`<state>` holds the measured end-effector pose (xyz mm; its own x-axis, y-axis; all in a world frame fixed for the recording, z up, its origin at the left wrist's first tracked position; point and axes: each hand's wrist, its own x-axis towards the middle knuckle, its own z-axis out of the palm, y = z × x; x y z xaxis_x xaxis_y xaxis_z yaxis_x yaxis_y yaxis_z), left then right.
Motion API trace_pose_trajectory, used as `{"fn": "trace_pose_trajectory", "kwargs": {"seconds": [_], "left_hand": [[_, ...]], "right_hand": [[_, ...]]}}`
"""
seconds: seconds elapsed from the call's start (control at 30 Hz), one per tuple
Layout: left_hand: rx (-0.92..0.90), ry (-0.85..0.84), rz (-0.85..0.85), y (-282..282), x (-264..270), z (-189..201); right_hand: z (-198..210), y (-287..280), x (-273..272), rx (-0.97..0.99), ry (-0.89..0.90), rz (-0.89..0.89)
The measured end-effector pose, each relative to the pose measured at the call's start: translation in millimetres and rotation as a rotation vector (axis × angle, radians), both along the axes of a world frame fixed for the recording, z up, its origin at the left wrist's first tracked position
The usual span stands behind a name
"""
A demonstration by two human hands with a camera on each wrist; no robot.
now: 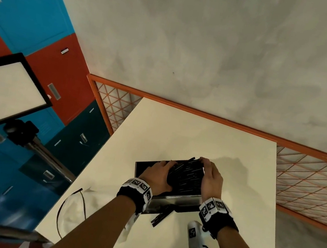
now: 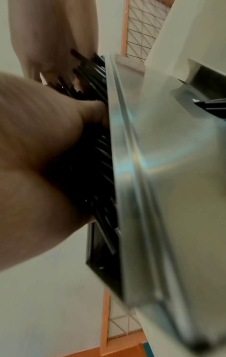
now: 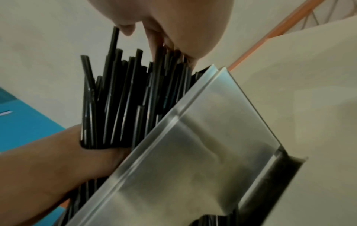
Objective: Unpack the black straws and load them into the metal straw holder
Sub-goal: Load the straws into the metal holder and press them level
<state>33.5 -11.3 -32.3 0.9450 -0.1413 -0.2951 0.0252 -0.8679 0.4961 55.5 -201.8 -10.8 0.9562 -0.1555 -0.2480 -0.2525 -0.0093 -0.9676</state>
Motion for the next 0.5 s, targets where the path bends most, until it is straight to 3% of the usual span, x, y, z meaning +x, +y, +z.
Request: {"fn": "trace_pose_trajectory", "kwargs": {"seconds": [0.1, 0.23, 0.37, 0.5], "left_hand": [[-0.004, 0.008, -0.002, 11, -3, -6], [-0.076, -0.001, -0.007, 15, -12, -8], [-0.124, -0.136, -0.027, 13, -23, -4], [0.101, -0.294, -0.104, 11, -35, -10]], "right_hand": [[-6, 2, -1, -0.022, -0.022, 0.059], [-13, 10, -7, -0.343, -0.147, 0.248], [-11, 5, -4, -0.347, -0.180, 0.170], [-19, 11, -5, -0.483, -0.188, 0.346]]}}
